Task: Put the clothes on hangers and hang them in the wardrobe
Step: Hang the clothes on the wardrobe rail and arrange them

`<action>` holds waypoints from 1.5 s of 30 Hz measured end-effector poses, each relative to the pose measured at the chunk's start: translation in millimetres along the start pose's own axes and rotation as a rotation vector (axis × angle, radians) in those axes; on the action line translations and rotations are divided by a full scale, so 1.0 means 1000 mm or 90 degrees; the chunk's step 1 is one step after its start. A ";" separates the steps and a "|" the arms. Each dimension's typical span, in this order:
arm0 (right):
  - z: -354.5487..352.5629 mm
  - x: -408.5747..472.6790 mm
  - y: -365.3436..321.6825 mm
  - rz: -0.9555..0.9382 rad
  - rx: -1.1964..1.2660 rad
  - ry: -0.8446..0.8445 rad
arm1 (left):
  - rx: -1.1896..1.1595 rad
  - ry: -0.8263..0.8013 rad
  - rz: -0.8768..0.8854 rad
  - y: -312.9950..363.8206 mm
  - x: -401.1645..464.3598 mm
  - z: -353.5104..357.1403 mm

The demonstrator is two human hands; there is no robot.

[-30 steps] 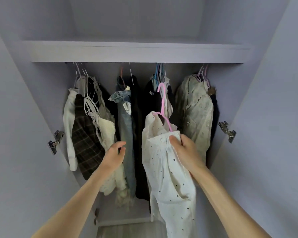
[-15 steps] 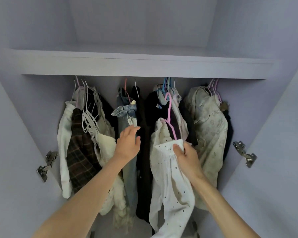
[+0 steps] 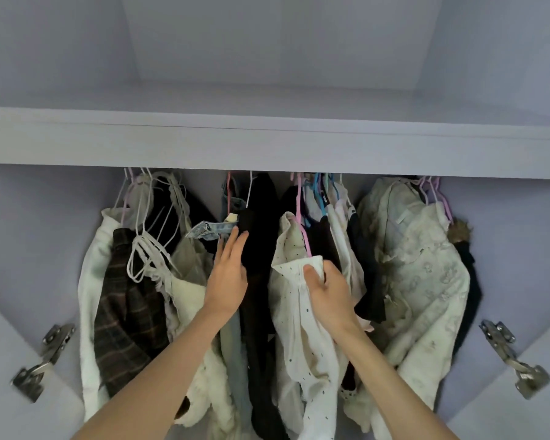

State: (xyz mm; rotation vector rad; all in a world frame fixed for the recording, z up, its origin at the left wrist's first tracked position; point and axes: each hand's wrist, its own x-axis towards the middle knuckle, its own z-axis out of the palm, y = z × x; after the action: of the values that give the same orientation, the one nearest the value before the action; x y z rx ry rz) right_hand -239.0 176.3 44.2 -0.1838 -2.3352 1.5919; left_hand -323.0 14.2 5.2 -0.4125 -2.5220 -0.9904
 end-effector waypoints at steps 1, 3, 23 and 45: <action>0.005 0.008 -0.003 -0.010 0.003 -0.001 | -0.025 0.023 0.002 -0.004 -0.001 -0.006; 0.015 0.025 -0.012 -0.030 0.018 0.000 | -0.041 0.060 -0.016 -0.007 0.000 -0.016; 0.095 0.108 -0.034 -0.143 -0.226 -0.113 | -0.168 -0.134 -0.228 -0.031 0.007 -0.038; 0.132 0.047 -0.027 -0.052 -0.130 -0.339 | -0.192 -0.248 -0.229 -0.041 -0.047 -0.081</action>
State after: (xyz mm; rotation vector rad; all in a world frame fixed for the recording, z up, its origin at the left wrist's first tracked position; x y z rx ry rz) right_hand -324.4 62.9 33.1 0.3313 -2.8574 1.4964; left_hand -277.5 -77.0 13.7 -0.2591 -2.8633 -1.5726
